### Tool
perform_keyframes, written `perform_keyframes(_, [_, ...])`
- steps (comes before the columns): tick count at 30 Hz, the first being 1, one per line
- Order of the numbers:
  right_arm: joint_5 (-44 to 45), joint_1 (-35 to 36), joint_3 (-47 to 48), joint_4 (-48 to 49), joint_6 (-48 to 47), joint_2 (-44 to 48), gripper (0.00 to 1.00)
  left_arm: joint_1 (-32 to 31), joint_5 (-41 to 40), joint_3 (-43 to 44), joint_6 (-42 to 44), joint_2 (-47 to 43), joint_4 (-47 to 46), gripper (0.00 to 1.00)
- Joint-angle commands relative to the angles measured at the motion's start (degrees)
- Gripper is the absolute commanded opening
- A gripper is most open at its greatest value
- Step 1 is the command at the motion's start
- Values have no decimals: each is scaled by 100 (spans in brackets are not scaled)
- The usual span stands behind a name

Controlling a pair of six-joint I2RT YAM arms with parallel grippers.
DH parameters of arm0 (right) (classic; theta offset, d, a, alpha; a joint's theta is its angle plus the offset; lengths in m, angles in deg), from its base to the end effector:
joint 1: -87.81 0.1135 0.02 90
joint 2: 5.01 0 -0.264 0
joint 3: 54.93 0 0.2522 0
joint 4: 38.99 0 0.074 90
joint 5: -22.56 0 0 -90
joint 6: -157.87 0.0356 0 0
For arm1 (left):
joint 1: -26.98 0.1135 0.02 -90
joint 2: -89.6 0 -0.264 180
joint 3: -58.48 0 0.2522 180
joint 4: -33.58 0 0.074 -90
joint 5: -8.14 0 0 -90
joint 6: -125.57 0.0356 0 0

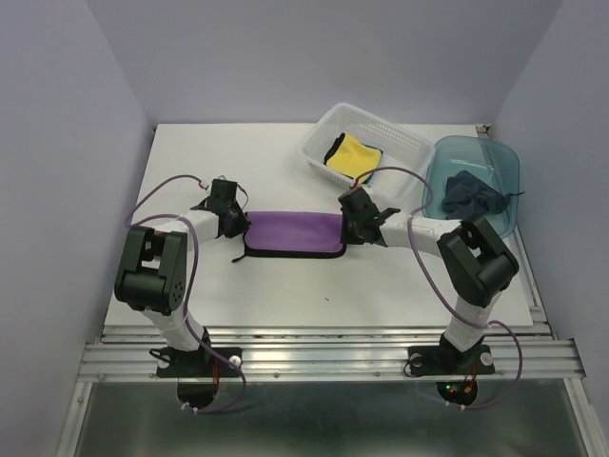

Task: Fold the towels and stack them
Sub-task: Fold the towel

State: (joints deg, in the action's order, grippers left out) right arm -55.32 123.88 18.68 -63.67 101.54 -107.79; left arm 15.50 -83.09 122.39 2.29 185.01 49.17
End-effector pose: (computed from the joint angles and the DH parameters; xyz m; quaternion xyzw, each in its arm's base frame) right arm 0.2977 0.2076 0.1602 0.0129 0.9458 0.0940 0.3105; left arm 0.3280 -0.0658 0.1643 -0.1798 0.9131 -0.1300 0.3420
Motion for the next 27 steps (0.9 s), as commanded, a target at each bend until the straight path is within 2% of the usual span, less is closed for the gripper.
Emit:
perform_keyframes(1, [-174,-4,18,63,8,-172,20,32,88,-190,76,-40,-59,11])
perform_keyframes(3, [-245,-13,0,72,25,-181,17,32,97,-234,58,-76,-86,11])
perform_keyframes(6, [-280,-4,-114,168,69,-102,4,24,307,-287,58,-128,-138,10])
perform_keyframes(7, [-263,-4,-149,204,96,-41,1,24,352,-313,67,-137,-147,6])
perform_keyframes(14, [369,-13,-114,-409,-185,759,1,-177,607,-559,-91,-260,-358,2])
perform_keyframes(21, [423,-13,-281,-841,-300,1304,1,-503,844,-805,-258,-454,-596,1])
perform_keyframes(23, [362,-13,-229,-868,-370,1374,1,-652,827,-814,-328,-445,-613,0])
perform_keyframes(27, [-348,5,-97,-754,-616,1445,1,-828,844,-814,-434,-401,-701,0])
